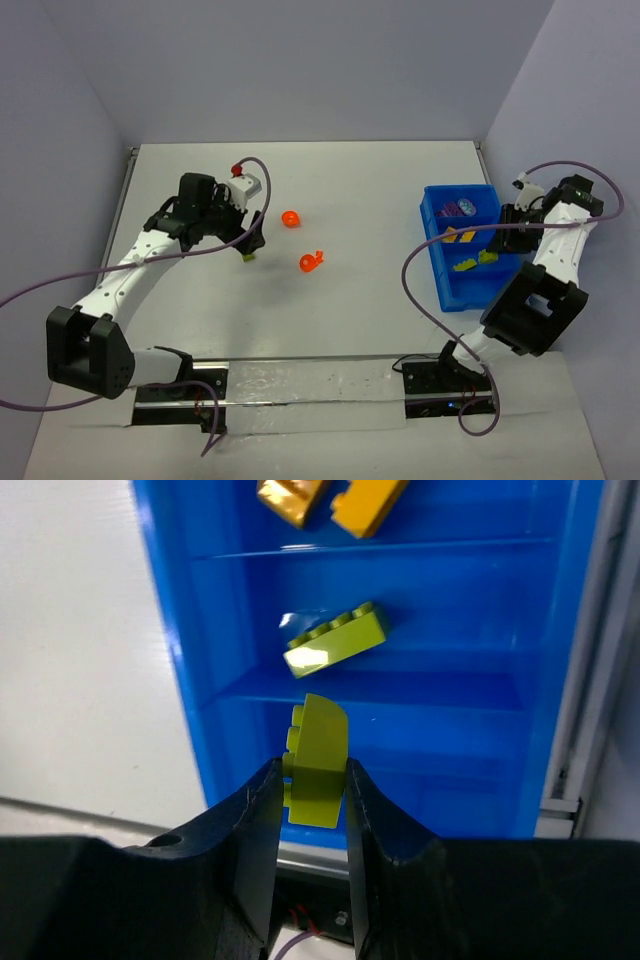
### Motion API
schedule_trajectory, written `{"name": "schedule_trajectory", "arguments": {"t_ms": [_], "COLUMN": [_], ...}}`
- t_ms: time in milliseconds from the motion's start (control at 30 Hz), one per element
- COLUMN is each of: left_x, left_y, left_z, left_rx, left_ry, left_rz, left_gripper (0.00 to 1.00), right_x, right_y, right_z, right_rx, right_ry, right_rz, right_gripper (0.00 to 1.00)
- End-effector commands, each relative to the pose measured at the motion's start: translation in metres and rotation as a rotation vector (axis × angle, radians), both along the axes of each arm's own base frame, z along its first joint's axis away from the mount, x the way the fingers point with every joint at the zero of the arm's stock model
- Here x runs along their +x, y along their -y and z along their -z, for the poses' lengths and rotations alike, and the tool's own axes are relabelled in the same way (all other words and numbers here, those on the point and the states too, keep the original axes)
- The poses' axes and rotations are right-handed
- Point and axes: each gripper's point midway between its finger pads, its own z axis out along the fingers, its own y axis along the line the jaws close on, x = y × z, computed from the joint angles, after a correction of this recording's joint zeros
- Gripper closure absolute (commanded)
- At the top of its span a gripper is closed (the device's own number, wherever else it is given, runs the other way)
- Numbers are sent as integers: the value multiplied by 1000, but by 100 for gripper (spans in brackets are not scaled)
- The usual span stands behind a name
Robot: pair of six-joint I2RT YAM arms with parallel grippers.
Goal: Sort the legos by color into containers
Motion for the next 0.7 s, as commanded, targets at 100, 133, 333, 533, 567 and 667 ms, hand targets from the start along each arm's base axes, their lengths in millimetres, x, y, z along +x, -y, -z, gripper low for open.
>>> {"name": "schedule_trajectory", "arguments": {"t_ms": [100,133,333,533,567,667], "left_x": [16,17,20,22,21,21], "left_y": [-10,-12,-24,-34,-34,-36], "left_z": [5,6,17,25,26,29], "left_rx": [-10,-12,37,60,59,65], "left_ry": [14,8,-12,-25,-26,-31], "left_rz": [-74,-80,-96,-103,-103,-104], "left_gripper": [1,1,1,1,1,1], "right_x": [37,40,51,53,54,54], "right_y": [20,20,18,22,22,23], "right_z": [12,14,32,45,48,55], "right_rx": [-78,-81,-111,-138,-138,-144], "right_ry": [51,53,19,0,-4,-13], "right_rz": [47,50,50,52,50,48], "right_gripper": [100,100,100,97,96,88]}}
